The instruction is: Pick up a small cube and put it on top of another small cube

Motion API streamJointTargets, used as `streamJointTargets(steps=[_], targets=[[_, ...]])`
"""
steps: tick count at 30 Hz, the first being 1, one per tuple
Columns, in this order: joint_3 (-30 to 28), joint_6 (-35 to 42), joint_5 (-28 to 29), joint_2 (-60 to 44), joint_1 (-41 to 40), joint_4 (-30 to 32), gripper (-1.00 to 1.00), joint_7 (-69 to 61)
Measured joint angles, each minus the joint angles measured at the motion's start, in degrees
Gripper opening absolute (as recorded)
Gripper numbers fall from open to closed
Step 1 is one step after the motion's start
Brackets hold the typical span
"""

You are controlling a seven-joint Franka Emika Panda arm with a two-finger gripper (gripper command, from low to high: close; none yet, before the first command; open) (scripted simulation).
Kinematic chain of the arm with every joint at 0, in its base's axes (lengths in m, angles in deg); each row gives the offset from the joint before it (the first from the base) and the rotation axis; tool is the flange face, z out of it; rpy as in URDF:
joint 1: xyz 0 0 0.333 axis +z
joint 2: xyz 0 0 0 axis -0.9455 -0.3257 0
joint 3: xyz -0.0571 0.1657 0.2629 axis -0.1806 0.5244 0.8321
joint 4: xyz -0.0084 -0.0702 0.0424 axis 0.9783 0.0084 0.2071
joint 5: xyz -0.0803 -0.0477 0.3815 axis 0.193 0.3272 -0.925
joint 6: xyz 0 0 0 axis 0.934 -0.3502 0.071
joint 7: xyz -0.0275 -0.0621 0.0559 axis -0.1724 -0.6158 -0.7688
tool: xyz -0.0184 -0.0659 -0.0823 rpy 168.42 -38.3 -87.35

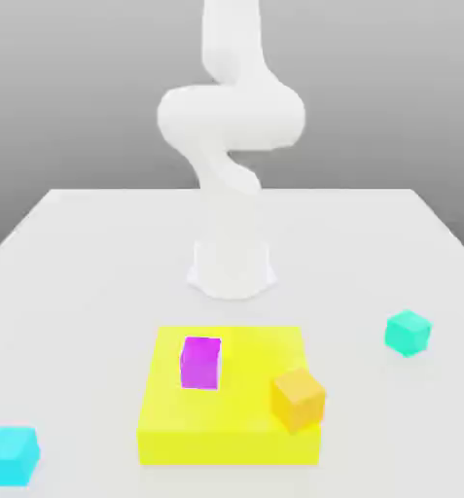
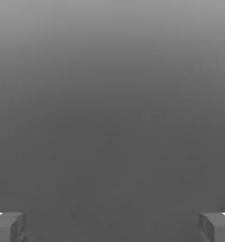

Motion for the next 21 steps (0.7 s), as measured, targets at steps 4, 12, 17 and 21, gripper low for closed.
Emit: streamJointTargets(steps=[4, 12, 17, 21], targets=[[0.36, -4.83, -0.68, -6.99, 7.93, 4.75, 0.0, -10.97], [2.21, -14.03, -2.06, -20.31, 22.31, 13.82, 0.0, -31.91], [4.56, -19.74, -2.72, -28.61, 30.25, 19.47, 0.0, -44.83], [7.49, -24.34, -2.4, -35.25, 35.36, 24.0, 0.0, -54.55]])
